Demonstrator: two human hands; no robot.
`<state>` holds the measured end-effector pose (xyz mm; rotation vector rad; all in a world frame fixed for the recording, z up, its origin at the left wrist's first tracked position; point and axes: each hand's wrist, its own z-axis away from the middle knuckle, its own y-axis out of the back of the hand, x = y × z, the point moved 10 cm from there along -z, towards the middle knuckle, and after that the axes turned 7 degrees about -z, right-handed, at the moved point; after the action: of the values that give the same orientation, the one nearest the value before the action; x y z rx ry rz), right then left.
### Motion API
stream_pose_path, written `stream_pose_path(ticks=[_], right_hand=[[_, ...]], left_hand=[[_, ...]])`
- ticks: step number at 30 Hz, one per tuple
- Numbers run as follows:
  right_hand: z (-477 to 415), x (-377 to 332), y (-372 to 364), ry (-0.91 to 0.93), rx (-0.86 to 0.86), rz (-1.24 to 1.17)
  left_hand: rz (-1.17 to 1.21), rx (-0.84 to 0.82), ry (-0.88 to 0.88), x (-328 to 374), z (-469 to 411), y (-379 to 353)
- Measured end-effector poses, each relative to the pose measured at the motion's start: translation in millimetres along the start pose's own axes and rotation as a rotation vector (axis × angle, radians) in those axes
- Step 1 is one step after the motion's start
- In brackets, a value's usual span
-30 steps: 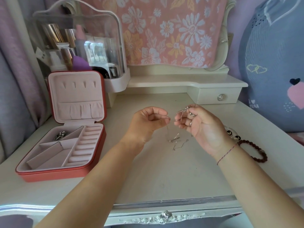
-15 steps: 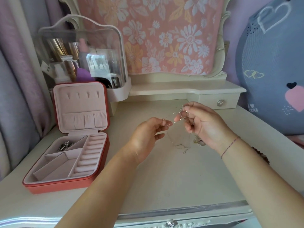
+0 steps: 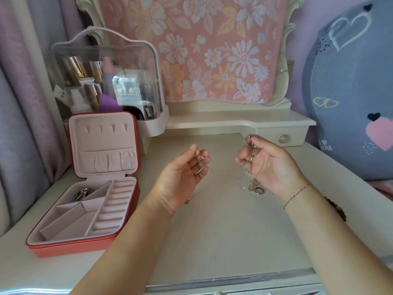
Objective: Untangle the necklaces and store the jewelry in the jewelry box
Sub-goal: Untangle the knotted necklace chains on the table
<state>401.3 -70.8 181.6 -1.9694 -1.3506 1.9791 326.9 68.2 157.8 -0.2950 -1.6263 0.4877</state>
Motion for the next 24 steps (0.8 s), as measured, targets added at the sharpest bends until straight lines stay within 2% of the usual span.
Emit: stream_pose_path(ticks=[8,16,24], right_hand=[[2.8,-9.1,17.5,0.021,0.091,-0.074],[2.6,-11.2,21.5,0.04,0.083,-0.071],[1.0,-12.9,25.6,0.079,0.101,-0.042]], left_hand=[[0.153,0.022,-0.023,7.7,0.2,11.2],[0.215,0.023,-0.046,8.3,-0.1,9.4],[0.066,0.105,-0.04,7.0,-2.3,19.6]])
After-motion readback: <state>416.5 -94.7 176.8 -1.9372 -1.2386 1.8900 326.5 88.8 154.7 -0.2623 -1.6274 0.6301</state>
